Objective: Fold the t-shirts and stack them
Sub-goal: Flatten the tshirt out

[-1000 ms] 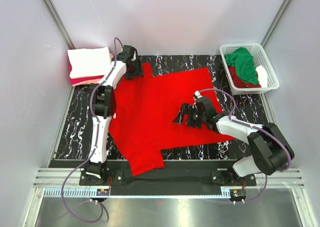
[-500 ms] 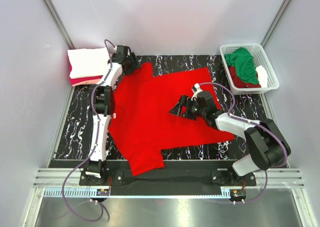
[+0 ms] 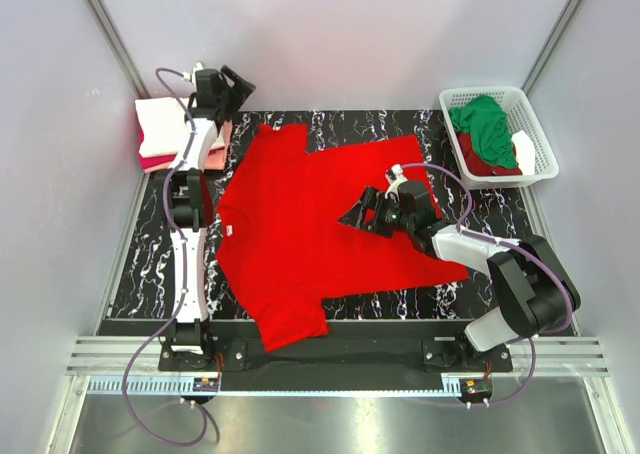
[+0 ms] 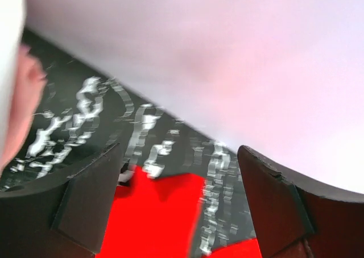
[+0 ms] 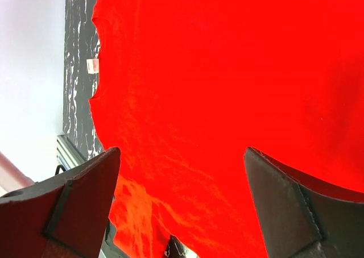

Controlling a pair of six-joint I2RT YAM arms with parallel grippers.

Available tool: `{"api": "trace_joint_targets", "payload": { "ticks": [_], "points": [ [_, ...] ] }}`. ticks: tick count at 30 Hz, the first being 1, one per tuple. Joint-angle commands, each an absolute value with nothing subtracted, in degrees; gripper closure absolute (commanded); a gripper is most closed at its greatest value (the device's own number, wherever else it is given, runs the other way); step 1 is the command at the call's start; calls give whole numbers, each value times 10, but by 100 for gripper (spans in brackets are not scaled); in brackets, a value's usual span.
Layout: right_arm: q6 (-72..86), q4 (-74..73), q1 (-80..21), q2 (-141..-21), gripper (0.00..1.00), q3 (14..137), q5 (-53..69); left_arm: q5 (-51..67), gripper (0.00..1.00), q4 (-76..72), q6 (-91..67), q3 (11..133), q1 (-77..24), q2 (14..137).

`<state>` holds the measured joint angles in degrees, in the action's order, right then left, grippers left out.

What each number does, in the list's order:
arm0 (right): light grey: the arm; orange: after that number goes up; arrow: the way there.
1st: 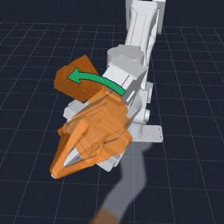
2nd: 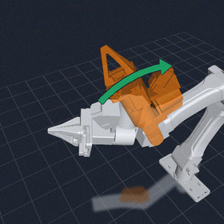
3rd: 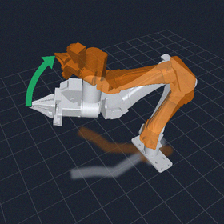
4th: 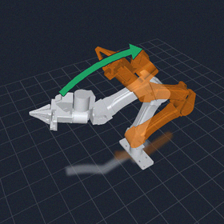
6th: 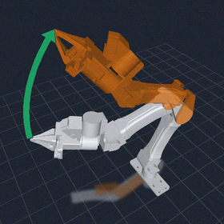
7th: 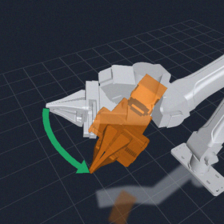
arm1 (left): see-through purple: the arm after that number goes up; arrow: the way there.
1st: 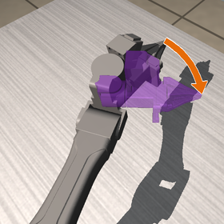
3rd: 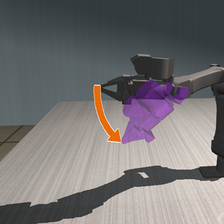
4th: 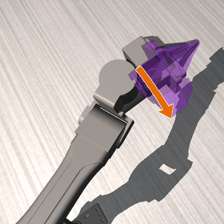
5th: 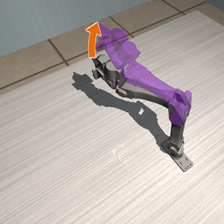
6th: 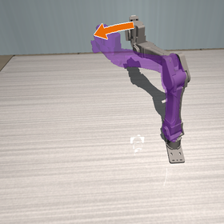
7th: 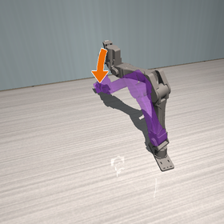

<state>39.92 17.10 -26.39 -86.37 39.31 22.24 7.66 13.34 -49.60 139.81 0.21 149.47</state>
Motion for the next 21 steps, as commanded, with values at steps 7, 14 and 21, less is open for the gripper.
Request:
{"api": "trace_joint_targets", "payload": {
  "ticks": [7, 14, 21],
  "points": [
    [401, 175, -258, -869, 3, 405, 222, 113, 12, 203, -377, 1176, -51, 1223],
    [403, 3, -258, -872, 1, 510, 135, 156, 16, 260, -325, 899, -71, 1101],
    [332, -257, -234, -932, 1, 690, 3, 119, 18, 321, -287, 852, -91, 1129]
  ]
}}
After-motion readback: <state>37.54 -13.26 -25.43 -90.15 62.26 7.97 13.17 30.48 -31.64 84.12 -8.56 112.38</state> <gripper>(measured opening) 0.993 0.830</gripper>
